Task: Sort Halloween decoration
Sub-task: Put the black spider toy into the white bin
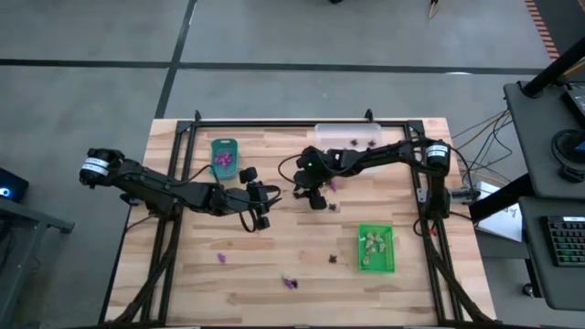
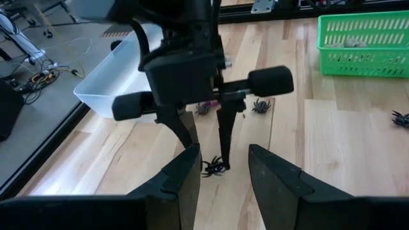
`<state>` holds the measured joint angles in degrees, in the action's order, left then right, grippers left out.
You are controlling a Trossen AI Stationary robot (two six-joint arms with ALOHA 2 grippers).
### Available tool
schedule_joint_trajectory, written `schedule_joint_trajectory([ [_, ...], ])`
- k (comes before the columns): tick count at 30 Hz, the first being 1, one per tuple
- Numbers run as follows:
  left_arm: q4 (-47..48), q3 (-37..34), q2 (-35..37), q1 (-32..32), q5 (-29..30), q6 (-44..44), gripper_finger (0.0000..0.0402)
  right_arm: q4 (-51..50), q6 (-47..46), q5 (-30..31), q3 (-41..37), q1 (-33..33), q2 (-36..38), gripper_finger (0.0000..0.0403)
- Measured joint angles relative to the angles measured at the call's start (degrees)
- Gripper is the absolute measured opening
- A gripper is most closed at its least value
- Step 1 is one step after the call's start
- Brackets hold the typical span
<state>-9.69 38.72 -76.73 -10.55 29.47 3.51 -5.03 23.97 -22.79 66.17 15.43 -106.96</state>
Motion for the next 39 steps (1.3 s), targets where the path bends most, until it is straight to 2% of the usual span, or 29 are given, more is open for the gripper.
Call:
schedule_joint_trajectory([
  [7, -0.13, 0.00, 0.00, 0.00, 0.00, -0.02, 0.0116, -4.34, 0.04, -0.11, 0.02, 1.20, 5.37, 0.0121],
  [13, -0.38, 0.00, 0.00, 0.00, 0.00, -0.01, 0.0116, -10.10, 0.07, 0.42, 0.09, 5.57, 12.07, 0.0118],
  [20, -0.48, 0.00, 0.00, 0.00, 0.00, 0.00, 0.0116, -15.18, -0.82, 7.10, 0.09, 14.67, 17.33, 0.0119],
  [24, -0.63, 0.00, 0.00, 0.00, 0.00, 0.00, 0.0116, -17.00, -6.64, 10.96, 0.09, 20.87, 17.36, 0.0116],
  [30, -0.63, 0.00, 0.00, 0.00, 0.00, 0.00, 0.0116, -22.05, -20.74, 11.38, 0.07, 28.13, 13.46, 0.0118],
  [33, -0.62, 0.00, 0.00, 0.00, 0.00, 0.00, 0.0116, -23.86, -25.93, 11.42, 0.04, 29.93, 11.47, 0.0120],
  [36, -0.61, 0.00, 0.00, 0.00, 0.00, 0.00, 0.0116, -23.78, -27.34, 11.53, 0.02, 30.17, 10.44, 0.0131],
  [39, -0.61, 0.00, 0.00, 0.00, 0.00, 0.00, 0.0116, -23.47, -27.91, 14.89, 0.02, 30.01, 10.19, 0.0153],
])
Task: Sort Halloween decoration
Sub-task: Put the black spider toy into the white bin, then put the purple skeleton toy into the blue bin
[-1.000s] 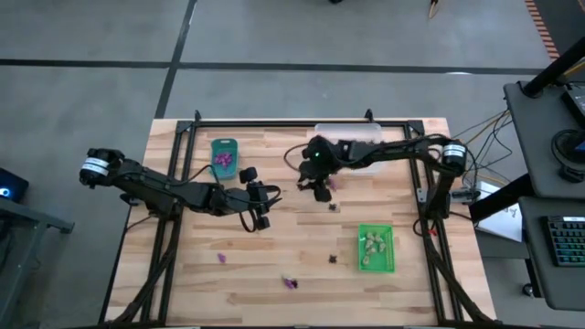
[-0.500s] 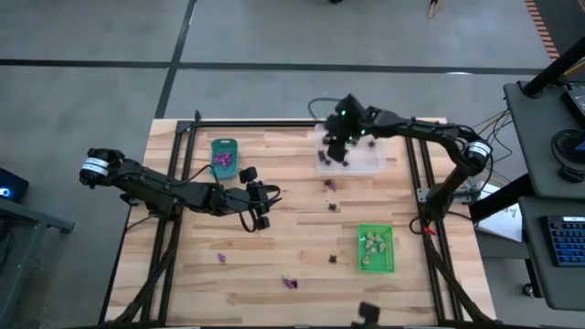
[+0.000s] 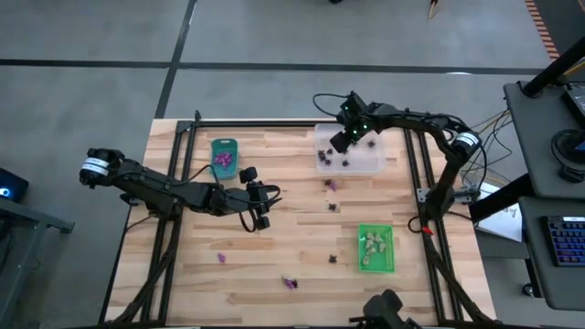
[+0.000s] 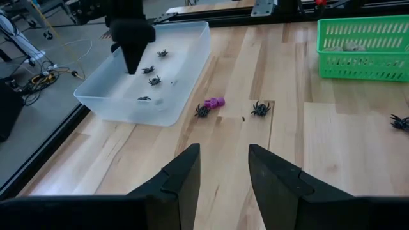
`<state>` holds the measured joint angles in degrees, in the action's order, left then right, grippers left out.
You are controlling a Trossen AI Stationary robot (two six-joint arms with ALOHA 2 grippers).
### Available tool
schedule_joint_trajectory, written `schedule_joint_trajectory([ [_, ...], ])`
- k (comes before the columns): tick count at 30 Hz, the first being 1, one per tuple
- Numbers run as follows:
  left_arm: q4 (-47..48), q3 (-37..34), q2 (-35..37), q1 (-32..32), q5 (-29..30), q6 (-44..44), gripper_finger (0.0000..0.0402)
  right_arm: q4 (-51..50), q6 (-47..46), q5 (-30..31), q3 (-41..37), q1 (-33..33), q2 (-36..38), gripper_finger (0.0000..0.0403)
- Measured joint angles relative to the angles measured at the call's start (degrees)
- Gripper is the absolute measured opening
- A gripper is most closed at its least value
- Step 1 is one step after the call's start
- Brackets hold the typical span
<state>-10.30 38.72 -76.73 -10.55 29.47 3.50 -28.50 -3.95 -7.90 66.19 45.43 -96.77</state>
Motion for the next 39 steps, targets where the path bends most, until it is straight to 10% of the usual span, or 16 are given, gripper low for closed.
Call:
schedule_joint_trajectory([
  [20, 1.72, 0.11, 0.00, -0.02, -6.29, 8.46, 0.0116, -5.71, -1.63, 1.47, 0.00, -3.62, 9.88, 0.0196],
  [39, 58.54, 19.76, 0.00, -7.51, -20.12, 65.48, 0.0116, -5.53, -2.01, 2.12, 0.00, -20.10, 23.80, 0.0196],
])
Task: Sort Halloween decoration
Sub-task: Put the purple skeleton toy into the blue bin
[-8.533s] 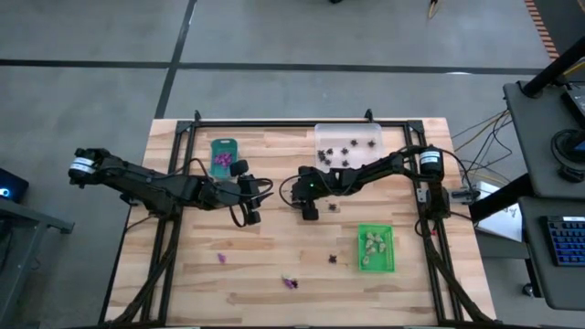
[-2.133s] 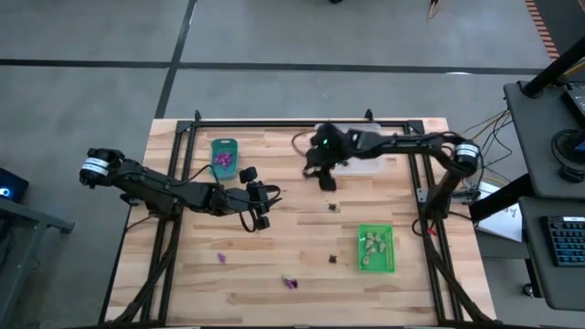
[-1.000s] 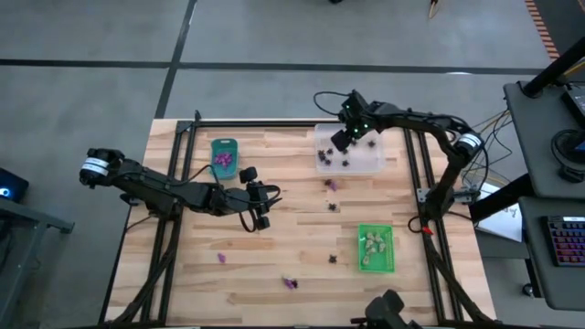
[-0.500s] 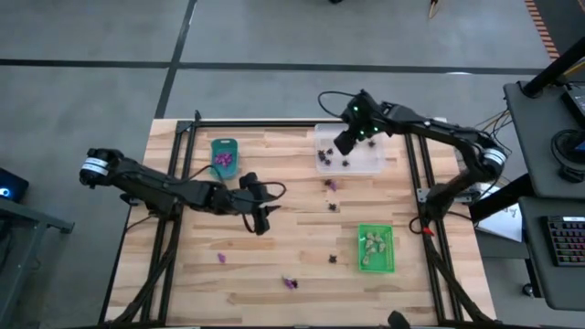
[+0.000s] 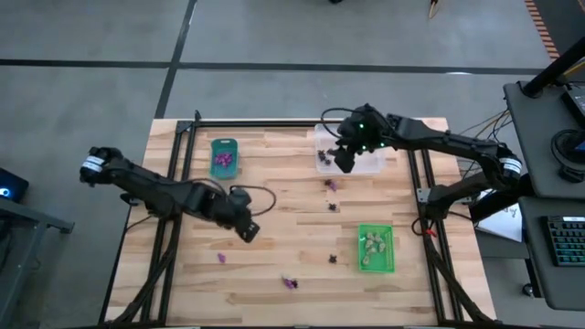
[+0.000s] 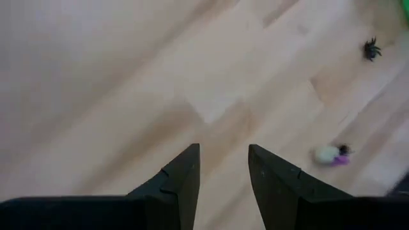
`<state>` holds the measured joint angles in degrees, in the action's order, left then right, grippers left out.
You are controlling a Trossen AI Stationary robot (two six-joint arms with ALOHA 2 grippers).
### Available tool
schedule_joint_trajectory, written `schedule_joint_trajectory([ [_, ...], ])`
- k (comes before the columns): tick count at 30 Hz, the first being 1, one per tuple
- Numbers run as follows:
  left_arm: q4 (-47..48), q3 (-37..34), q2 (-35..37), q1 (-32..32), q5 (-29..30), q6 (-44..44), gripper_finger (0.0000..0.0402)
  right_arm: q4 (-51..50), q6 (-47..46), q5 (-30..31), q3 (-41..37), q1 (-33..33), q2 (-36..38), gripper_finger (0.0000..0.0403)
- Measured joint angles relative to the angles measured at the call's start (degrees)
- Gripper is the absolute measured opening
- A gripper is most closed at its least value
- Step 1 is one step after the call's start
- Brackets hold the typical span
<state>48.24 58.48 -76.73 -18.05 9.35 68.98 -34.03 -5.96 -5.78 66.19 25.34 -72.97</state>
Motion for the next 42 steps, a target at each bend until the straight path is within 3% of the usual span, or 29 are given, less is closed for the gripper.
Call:
schedule_joint_trajectory([
  [8, 2.66, -1.31, -0.59, -12.98, -0.99, 32.60, 0.0116, 0.03, 2.04, 0.05, -0.04, -2.11, -0.68, 0.0196],
  [15, 4.96, -1.33, -5.33, -22.07, 0.39, 49.71, 0.0120, 0.10, 2.85, 0.20, -0.11, -2.59, -1.29, 0.0196],
  [26, 5.02, -1.37, -15.59, -25.00, -1.40, 51.97, 0.0181, 0.23, 2.99, -0.02, -0.13, -4.01, -1.29, 0.0196],
  [42, 7.10, -1.40, -22.27, -24.89, -2.96, 52.01, 0.0167, 0.45, 3.56, 0.02, -0.13, -5.61, -1.29, 0.0196],
])
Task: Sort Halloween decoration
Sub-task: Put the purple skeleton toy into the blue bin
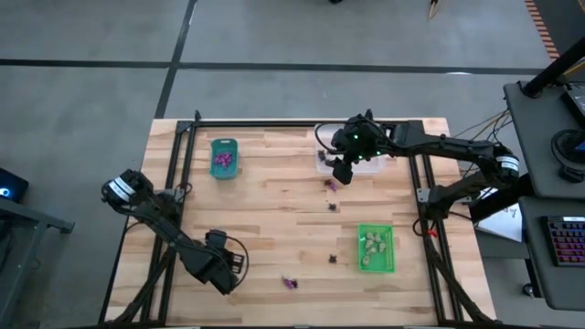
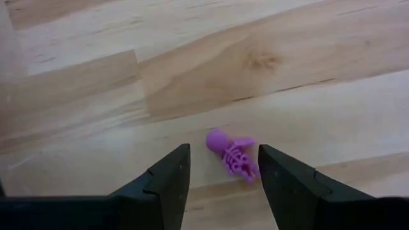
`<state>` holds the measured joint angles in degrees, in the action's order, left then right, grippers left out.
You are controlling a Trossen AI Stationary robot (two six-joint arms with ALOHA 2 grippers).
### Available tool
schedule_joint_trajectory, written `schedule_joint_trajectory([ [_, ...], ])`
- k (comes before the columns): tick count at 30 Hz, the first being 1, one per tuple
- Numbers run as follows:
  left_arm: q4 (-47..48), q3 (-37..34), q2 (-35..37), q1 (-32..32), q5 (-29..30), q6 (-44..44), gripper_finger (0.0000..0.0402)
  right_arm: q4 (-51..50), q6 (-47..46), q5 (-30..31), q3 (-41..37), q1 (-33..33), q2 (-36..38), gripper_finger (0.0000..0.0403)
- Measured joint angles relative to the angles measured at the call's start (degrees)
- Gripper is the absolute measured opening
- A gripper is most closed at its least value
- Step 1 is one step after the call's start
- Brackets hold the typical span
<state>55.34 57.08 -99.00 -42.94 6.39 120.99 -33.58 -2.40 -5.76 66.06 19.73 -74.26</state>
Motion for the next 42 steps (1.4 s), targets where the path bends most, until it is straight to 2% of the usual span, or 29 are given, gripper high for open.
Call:
schedule_joint_trajectory([
  [10, -2.07, 0.15, -3.15, 0.17, 0.18, 0.02, 0.0148, 0.01, 0.03, -0.01, 0.00, 0.00, 0.00, 0.0196],
  [21, -2.76, 0.37, -3.08, 0.18, 0.42, 0.02, 0.0042, 0.00, 0.01, -0.04, 0.00, 0.00, 0.00, 0.0196],
  [30, 0.62, 3.44, -1.68, 0.28, 0.43, -3.31, 0.0034, -0.02, 0.53, -0.05, 0.00, -0.01, 0.00, 0.0196],
  [36, 8.07, 9.51, 2.12, 2.20, 8.30, -10.63, 0.0033, -0.02, 1.01, -0.17, 0.00, -1.05, 0.00, 0.0196],
  [42, 15.26, 15.85, 5.55, 6.74, 15.60, -20.96, 0.0031, 0.06, 2.34, -0.19, 0.00, -4.23, 0.00, 0.0196],
])
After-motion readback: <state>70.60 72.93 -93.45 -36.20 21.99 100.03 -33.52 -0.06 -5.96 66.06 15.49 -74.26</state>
